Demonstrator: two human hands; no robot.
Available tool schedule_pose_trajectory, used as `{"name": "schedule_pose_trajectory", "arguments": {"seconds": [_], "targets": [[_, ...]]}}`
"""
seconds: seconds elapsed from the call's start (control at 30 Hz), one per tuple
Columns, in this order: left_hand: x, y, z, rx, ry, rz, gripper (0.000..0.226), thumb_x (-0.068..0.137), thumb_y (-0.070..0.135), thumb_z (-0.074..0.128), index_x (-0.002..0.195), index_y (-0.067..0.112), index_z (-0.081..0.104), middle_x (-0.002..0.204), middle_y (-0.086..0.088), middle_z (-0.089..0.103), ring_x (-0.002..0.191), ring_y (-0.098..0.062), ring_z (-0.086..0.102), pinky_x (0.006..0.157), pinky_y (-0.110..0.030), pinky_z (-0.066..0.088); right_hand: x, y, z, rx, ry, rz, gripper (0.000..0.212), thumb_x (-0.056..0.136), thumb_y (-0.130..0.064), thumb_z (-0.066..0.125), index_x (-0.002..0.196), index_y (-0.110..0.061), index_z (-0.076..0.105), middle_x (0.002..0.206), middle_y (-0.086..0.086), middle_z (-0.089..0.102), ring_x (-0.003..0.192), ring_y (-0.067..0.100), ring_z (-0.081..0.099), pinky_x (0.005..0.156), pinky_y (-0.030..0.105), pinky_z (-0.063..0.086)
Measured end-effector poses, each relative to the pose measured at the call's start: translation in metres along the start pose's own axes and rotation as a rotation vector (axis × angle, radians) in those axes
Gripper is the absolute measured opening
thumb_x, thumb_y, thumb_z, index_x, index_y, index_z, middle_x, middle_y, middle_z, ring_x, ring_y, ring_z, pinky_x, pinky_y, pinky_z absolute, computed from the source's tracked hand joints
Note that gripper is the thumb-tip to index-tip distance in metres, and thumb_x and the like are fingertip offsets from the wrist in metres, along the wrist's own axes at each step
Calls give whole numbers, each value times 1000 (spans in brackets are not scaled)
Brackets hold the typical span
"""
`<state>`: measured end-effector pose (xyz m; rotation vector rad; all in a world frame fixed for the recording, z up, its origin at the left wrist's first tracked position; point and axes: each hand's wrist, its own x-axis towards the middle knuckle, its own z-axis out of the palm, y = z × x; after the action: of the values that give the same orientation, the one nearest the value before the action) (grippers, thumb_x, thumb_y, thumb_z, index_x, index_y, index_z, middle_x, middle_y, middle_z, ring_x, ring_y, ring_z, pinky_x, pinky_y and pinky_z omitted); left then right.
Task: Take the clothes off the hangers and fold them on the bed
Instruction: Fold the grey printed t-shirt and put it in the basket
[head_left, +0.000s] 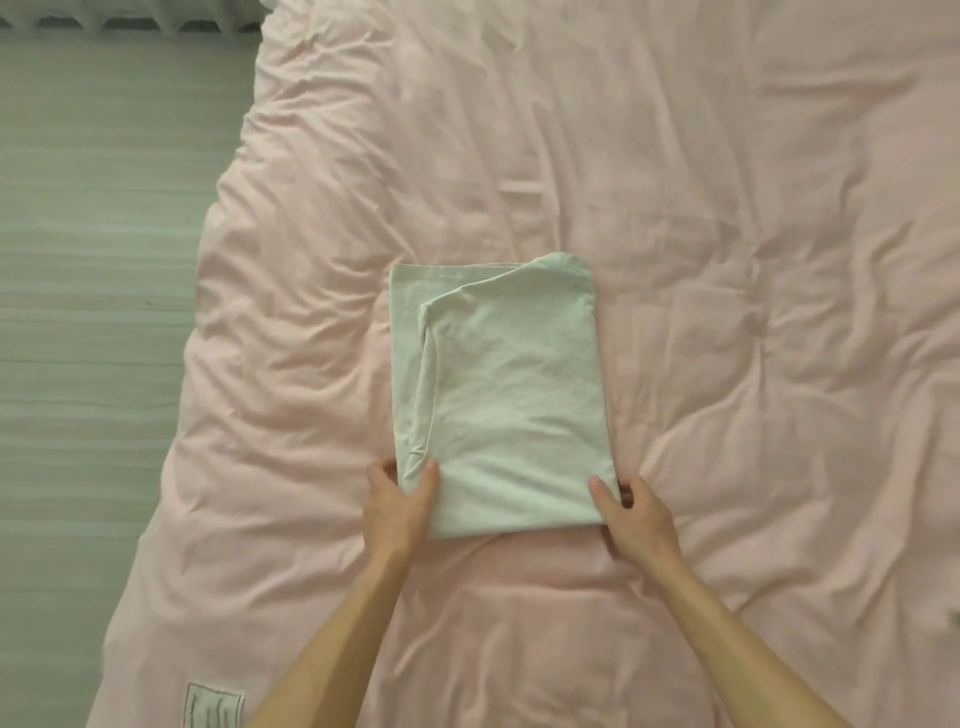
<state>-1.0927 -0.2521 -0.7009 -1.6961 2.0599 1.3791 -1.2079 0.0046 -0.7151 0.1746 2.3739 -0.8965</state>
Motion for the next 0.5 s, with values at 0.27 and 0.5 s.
{"name": "schedule_pose_trajectory", "arguments": {"seconds": [0.27, 0.5], "targets": [[1, -10, -23, -5, -280, -52, 56, 73, 70, 69, 91, 16, 73, 93, 1, 74, 88, -20, 71, 82, -43, 59, -20, 6, -7, 66, 51, -20, 40, 101, -44, 52, 78, -13, 64, 73, -2, 65, 75, 23, 59, 65, 32, 37], [-27, -32, -14, -94, -268, 43, 45, 93, 54, 60, 114, 15, 68, 103, 0, 74, 95, -20, 71, 87, -44, 58, -26, 16, 0, 210, -57, 89, 26, 98, -35, 60, 92, -9, 59, 91, 2, 65, 88, 23, 63, 75, 33, 49]]}}
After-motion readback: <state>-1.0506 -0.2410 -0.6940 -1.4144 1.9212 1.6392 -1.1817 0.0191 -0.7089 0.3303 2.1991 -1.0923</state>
